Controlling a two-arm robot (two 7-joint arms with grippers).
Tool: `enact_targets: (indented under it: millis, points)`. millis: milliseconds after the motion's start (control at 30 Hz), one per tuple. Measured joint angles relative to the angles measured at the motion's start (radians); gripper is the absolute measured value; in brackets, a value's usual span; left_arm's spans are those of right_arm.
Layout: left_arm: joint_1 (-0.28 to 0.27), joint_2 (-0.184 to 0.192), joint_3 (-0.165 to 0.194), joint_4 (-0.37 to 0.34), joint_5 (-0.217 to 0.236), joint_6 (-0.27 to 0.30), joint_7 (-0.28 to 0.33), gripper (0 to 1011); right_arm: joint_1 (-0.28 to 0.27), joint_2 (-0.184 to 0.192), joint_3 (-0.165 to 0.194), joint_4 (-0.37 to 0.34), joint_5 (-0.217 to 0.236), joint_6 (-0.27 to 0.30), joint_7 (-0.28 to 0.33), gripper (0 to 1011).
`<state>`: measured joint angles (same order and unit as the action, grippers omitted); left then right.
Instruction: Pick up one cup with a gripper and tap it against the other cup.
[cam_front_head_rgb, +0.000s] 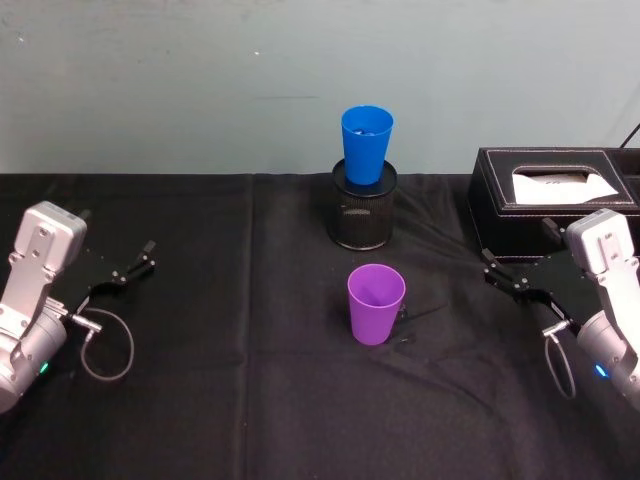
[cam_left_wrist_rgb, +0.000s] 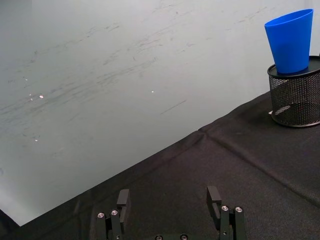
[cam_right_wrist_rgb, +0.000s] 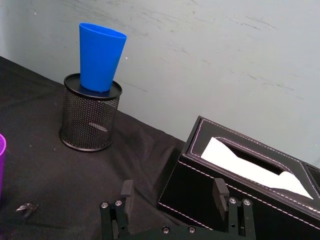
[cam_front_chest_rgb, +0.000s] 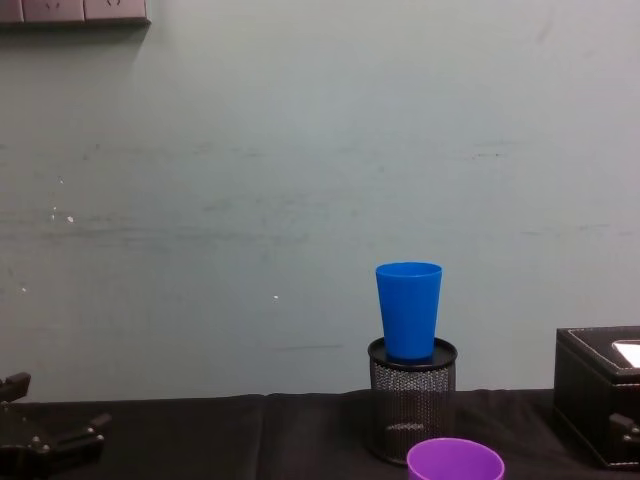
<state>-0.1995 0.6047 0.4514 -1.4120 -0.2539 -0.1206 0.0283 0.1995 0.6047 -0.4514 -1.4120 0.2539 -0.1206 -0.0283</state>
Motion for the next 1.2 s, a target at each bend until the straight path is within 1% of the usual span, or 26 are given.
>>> enact_targets:
  millis: [1200]
  points:
    - [0.000, 0.000, 0.000, 0.000, 0.000, 0.000, 0.000, 1000, 0.000, 0.000, 0.000, 0.000, 0.000, 0.000, 0.000, 1003]
